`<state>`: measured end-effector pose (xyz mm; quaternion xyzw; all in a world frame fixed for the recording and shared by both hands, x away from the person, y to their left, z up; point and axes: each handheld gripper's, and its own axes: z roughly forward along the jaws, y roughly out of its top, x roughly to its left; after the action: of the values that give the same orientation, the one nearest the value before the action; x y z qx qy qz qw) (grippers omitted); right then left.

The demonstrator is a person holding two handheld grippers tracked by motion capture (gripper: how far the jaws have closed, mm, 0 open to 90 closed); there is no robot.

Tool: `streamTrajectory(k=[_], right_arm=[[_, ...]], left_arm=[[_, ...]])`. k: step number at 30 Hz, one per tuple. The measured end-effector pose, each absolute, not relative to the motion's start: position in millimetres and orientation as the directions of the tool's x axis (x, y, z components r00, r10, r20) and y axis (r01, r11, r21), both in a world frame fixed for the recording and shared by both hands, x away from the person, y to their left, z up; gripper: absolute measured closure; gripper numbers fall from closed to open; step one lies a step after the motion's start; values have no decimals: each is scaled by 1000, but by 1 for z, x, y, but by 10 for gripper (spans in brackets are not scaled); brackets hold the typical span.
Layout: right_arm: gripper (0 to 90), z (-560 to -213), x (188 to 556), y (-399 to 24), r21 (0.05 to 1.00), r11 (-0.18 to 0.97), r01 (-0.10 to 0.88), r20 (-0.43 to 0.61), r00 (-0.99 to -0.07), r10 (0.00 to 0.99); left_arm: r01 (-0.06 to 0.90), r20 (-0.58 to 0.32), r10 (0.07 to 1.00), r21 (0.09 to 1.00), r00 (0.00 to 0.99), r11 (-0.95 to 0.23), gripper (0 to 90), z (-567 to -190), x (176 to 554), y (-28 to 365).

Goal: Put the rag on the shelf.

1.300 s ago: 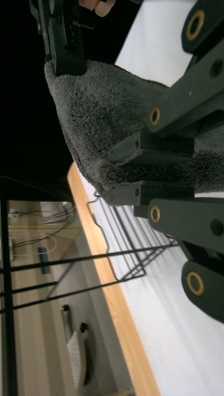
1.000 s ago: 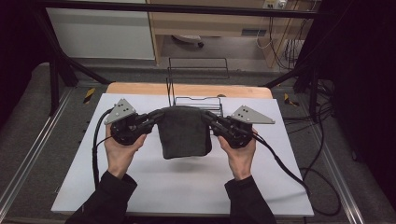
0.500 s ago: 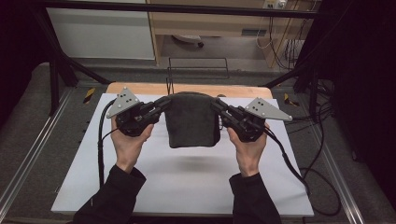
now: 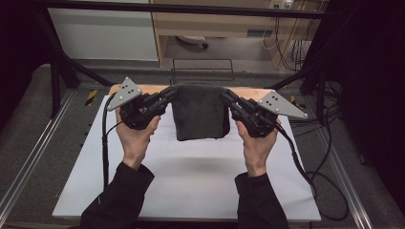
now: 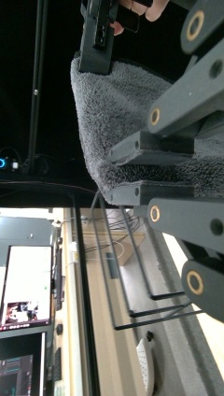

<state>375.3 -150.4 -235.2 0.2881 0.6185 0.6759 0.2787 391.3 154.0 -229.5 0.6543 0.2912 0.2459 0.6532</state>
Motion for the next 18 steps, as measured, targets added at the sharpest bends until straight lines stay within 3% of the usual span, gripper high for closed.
streamTrajectory(k=[18], right_arm=[[824,-201,388,-149,990,-114,-85,31,-653,757]], left_arm=[[-2,-55,712,997,700,79,809,-194,404,150]])
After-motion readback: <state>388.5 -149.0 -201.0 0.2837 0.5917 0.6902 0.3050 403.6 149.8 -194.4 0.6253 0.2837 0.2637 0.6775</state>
